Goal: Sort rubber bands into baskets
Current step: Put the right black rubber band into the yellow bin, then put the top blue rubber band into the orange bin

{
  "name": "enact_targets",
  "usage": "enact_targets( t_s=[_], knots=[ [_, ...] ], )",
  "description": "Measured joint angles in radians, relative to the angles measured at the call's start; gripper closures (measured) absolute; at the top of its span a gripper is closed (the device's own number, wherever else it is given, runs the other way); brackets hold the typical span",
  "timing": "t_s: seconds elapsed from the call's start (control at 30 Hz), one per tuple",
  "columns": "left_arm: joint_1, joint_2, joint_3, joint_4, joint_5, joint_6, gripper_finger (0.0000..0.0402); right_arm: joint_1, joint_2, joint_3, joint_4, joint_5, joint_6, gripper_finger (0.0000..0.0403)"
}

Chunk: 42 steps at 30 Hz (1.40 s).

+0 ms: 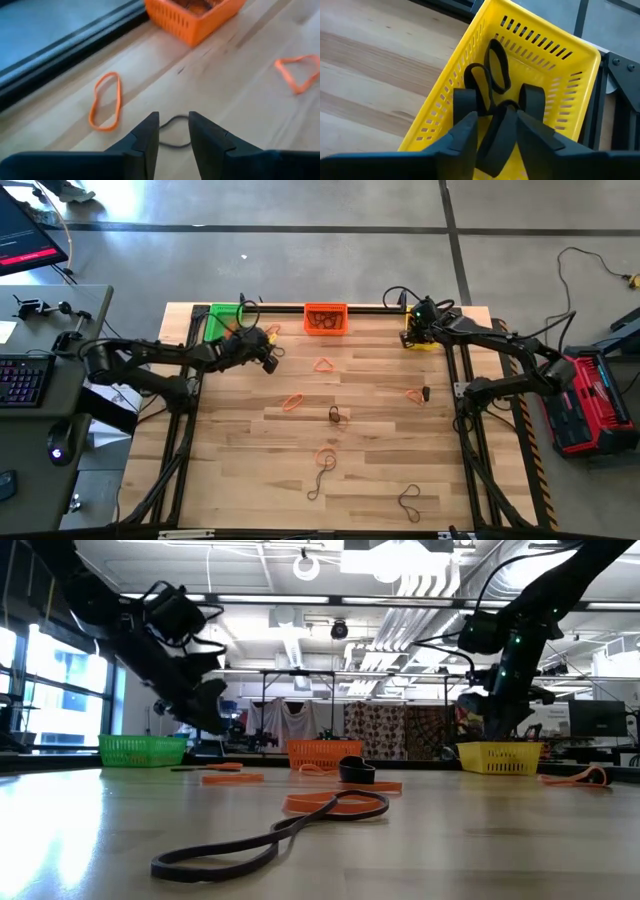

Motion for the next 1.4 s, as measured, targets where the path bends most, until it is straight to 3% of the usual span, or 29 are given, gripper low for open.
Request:
enact_targets(
  t_s=[0.27,0.43,0.57,0.87,1.03,1.27,1.4],
  knots=[
    [0.027,0.127,0.025,0.0,0.0,-0.027,0.0278,0.036,-0.001,0.002,0.017,0.028,-0.03,0.0244],
    [0.037,0.214,0.078,-0.016,-0.028,-0.075,0.0275,0.068,-0.001,0.002,0.021,0.031,-0.041,0.024],
    [0.054,0.278,0.154,-0.126,-0.065,-0.076,0.0274,0.098,-0.001,0.003,0.04,0.031,-0.055,0.024],
    [0.076,0.371,0.242,-0.206,-0.02,-0.01,0.0276,0.141,-0.004,0.003,0.064,0.031,-0.075,0.024],
    [0.076,0.35,0.242,-0.228,-0.004,0.048,0.0303,0.148,-0.043,0.003,0.063,0.028,-0.079,0.024],
    [0.073,0.297,0.236,-0.261,0.042,0.153,0.0393,0.178,-0.164,0.003,0.065,0.027,-0.079,0.024],
    [0.06,0.25,0.237,-0.259,0.051,0.154,0.0397,0.222,-0.226,0.003,0.065,0.025,-0.073,0.024]
  ],
)
